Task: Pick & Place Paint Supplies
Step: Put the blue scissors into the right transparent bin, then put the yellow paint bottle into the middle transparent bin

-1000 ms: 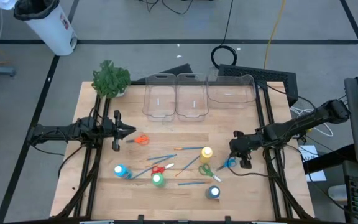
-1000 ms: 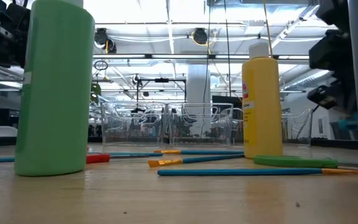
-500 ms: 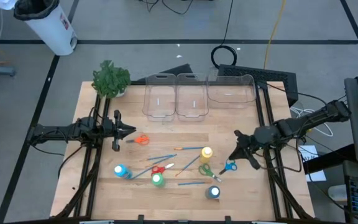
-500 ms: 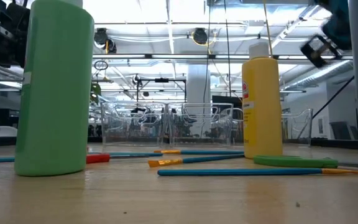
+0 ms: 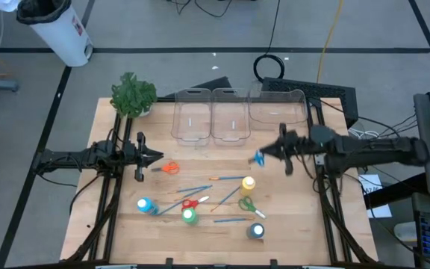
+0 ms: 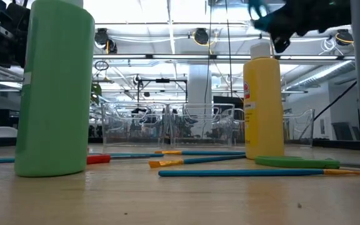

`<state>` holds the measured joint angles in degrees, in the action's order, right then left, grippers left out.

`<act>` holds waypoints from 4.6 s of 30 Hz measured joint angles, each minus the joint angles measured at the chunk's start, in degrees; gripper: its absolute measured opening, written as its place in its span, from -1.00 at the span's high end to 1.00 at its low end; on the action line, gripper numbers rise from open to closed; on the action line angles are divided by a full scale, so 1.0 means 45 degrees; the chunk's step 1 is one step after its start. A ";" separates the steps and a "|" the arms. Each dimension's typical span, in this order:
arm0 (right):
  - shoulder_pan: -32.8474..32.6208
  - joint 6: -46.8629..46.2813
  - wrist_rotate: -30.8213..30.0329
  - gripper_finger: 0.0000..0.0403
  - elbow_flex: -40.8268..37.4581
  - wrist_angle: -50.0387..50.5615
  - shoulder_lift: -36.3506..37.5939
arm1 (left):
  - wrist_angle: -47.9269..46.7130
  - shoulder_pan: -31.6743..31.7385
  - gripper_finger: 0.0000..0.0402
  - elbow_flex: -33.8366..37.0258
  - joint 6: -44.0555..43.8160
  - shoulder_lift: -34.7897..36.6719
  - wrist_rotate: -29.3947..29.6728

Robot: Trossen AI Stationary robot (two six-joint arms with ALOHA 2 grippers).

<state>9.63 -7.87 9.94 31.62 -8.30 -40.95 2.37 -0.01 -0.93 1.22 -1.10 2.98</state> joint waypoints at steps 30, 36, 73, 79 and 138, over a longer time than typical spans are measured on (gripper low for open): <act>1.1767 0.5380 0.0463 1.00 0.3010 0.3669 -0.8835 | 0.0010 -0.0005 0.77 0.0000 0.0000 -0.0004 0.0000; 1.1763 0.5331 -0.0271 0.97 0.3010 0.3665 -0.9485 | 0.0009 -0.0005 0.77 0.0000 0.0004 -0.0005 -0.0005; 0.0509 0.3233 0.0471 -0.10 0.2743 0.3372 -0.4082 | 0.0007 -0.0001 0.77 0.0000 0.0001 -0.0005 -0.0005; -0.2290 0.2579 -0.0043 -0.18 0.1640 0.1579 -0.4426 | 0.0065 0.0000 0.77 0.0000 0.0004 -0.0002 -0.0005; -0.4595 0.1275 -0.2594 -0.25 0.1033 -0.0854 -0.5517 | 0.0180 0.0000 0.77 0.0000 0.0000 -0.0005 -0.0005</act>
<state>-11.05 -2.13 -1.74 36.27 -12.14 -65.78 3.18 -0.01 -0.93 1.22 -1.13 2.96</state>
